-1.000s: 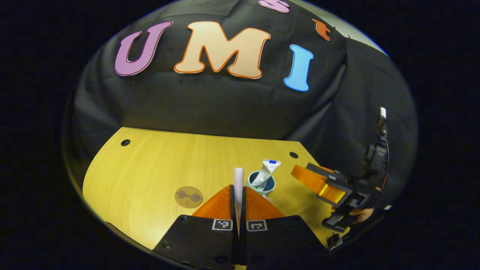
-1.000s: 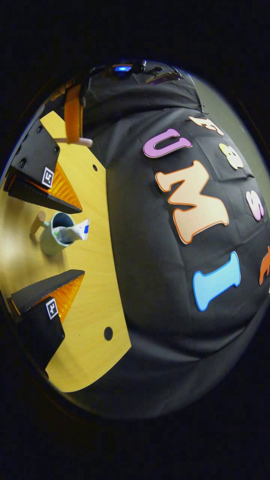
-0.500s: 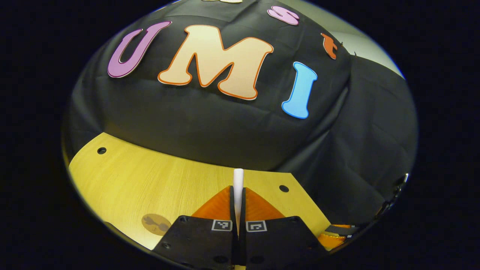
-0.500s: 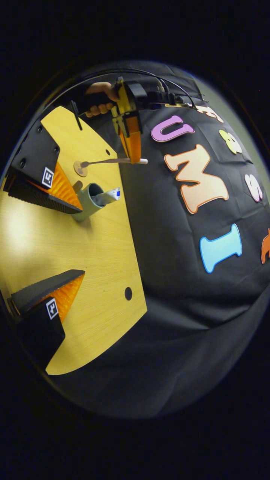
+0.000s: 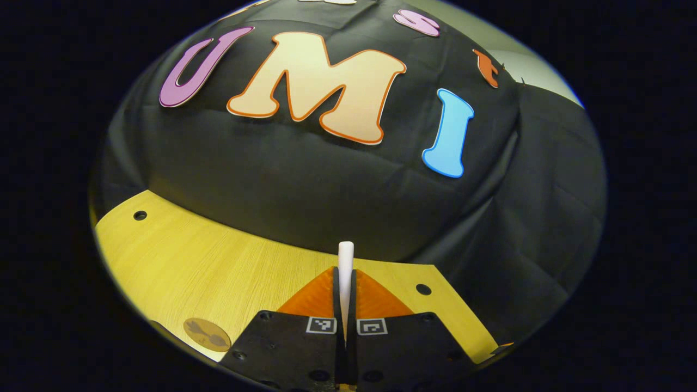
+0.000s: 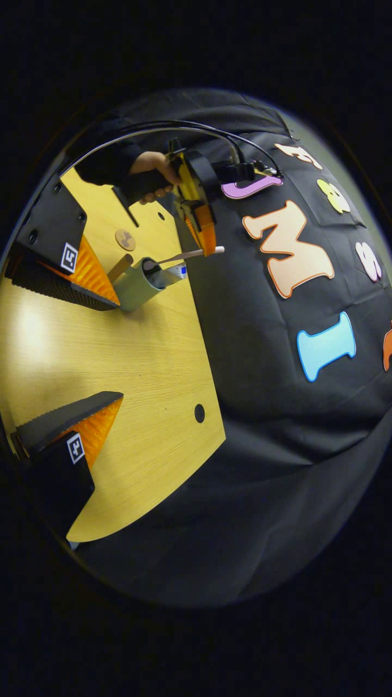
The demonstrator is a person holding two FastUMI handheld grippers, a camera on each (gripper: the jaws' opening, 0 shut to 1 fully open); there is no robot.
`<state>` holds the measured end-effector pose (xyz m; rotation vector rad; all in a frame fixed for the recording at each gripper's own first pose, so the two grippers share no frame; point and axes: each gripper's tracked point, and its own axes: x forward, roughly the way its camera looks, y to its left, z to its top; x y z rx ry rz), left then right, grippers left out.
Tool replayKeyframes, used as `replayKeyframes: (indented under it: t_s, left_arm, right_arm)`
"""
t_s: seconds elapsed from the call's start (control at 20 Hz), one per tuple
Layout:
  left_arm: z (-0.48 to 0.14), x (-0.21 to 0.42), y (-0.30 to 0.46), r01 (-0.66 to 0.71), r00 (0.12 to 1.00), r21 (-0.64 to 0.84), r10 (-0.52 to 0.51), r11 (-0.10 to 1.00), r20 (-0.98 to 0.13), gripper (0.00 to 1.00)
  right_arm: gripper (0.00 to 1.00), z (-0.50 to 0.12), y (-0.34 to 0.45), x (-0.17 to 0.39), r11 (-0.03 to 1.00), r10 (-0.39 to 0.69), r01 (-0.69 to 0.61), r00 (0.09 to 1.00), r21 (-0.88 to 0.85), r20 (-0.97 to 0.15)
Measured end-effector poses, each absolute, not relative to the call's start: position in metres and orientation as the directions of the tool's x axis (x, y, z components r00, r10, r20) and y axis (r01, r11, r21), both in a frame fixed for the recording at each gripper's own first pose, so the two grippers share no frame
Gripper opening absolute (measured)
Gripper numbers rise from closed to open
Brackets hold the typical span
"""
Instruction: Put the toothbrush and toothpaste on the desktop into the cup, then pick up the cup and place it on the coaster on the desktop.
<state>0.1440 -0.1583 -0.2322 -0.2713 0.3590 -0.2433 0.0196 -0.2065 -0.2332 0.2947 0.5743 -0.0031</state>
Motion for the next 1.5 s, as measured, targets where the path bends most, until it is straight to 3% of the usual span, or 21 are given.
replayKeyframes:
  t_s: [0.25, 0.4, 0.45, 0.55, 0.6, 0.65, 0.7, 1.1, 1.5]
  left_arm:
    - [-0.252, 0.126, -0.164, 0.218, 0.898, -0.228, -0.286, 0.949, -0.333, 0.00]
    - [-0.256, 0.107, -0.171, 0.242, 0.880, -0.251, -0.321, 0.937, -0.349, 0.05]
    - [-0.259, 0.099, -0.169, 0.235, 0.871, -0.256, -0.320, 0.938, -0.373, 0.18]
    - [-0.254, 0.090, -0.152, 0.213, 0.885, -0.234, -0.289, 0.949, -0.365, 0.63]
    - [-0.247, 0.084, -0.143, 0.204, 0.891, -0.228, -0.277, 0.952, -0.359, 0.72]
    - [-0.242, 0.080, -0.134, 0.197, 0.898, -0.224, -0.268, 0.954, -0.348, 0.74]
    - [-0.240, 0.074, -0.122, 0.191, 0.902, -0.221, -0.260, 0.956, -0.345, 0.88]
    - [-0.223, 0.024, -0.014, 0.153, 0.910, -0.189, -0.213, 0.970, -0.357, 0.92]
    - [-0.236, -0.027, 0.083, 0.054, 0.904, -0.155, -0.114, 0.986, -0.413, 0.92]
  right_arm:
    - [0.90, -0.219, -0.179, 0.040, 0.959, 0.130, 0.028, 0.843, 0.283, -0.523]
    - [0.91, -0.215, -0.158, 0.052, 0.961, 0.171, -0.018, 0.822, 0.275, -0.544]
    - [0.91, -0.215, -0.148, 0.053, 0.957, 0.196, -0.034, 0.805, 0.287, -0.561]
    - [0.91, -0.220, -0.127, 0.056, 0.951, 0.236, -0.054, 0.764, 0.306, -0.600]
    - [0.91, -0.226, -0.117, 0.057, 0.950, 0.248, -0.055, 0.737, 0.309, -0.629]
    - [0.91, -0.231, -0.107, 0.056, 0.948, 0.258, -0.057, 0.710, 0.312, -0.655]
    - [0.91, -0.235, -0.097, 0.058, 0.949, 0.266, -0.061, 0.686, 0.310, -0.678]
    - [0.90, -0.283, -0.040, 0.073, 0.966, 0.239, -0.026, 0.459, 0.256, -0.856]
    - [0.91, -0.332, -0.032, 0.107, 0.991, 0.115, 0.026, 0.334, 0.131, -0.935]
